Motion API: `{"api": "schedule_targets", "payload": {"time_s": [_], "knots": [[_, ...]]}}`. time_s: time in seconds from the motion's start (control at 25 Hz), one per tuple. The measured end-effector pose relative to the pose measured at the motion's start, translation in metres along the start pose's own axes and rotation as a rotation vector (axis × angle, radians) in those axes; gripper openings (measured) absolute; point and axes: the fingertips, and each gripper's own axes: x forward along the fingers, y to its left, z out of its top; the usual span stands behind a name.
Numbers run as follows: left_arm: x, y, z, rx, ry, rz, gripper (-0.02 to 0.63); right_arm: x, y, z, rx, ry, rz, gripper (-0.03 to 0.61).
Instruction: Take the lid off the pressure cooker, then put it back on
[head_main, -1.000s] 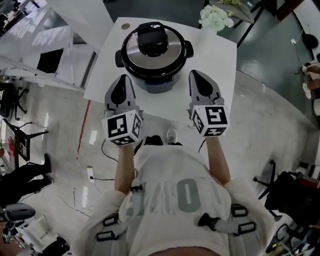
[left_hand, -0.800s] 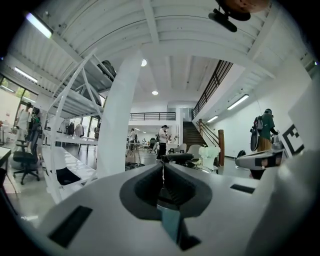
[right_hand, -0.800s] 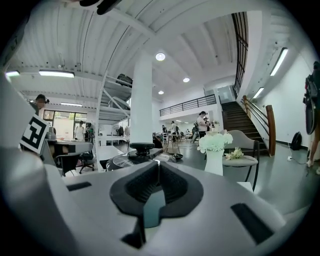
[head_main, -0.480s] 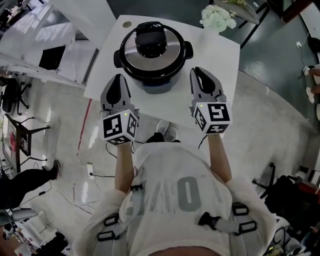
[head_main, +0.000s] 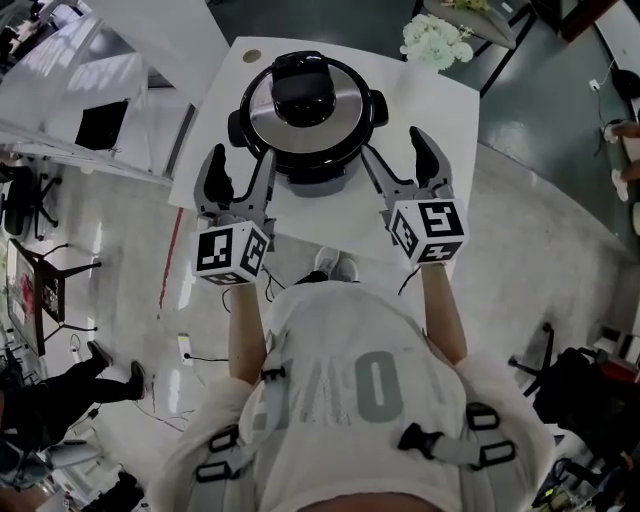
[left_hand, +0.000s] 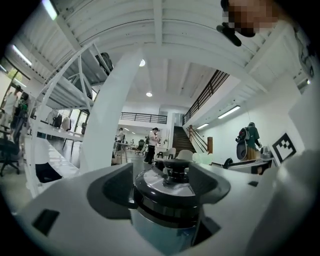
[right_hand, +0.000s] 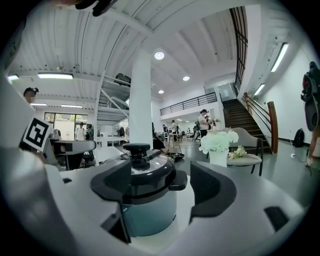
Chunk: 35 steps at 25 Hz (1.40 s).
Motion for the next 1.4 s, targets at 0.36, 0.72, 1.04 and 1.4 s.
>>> {"api": "schedule_targets", "payload": {"time_s": [0.36, 0.72, 1.04, 1.4], "knots": [[0.008, 0.006, -0.012, -0.028, 0.083, -0.023, 0.370, 0.015, 0.006, -0.004, -0.018, 0.025, 0.055, 0.370], [0.048, 0.005, 0.028, 0.117, 0.081, -0.136, 0.370, 0.044, 0.015, 0.031, -0.114, -0.001, 0.175, 0.347], [0.093, -0.028, 0.013, 0.267, 0.260, -0.427, 0.368, 0.091, 0.045, 0.045, -0.216, 0.060, 0.408, 0.337], [0.104, -0.031, -0.009, 0.303, 0.367, -0.562, 0.352, 0.114, 0.058, 0.033, -0.247, 0.159, 0.598, 0.318]]}}
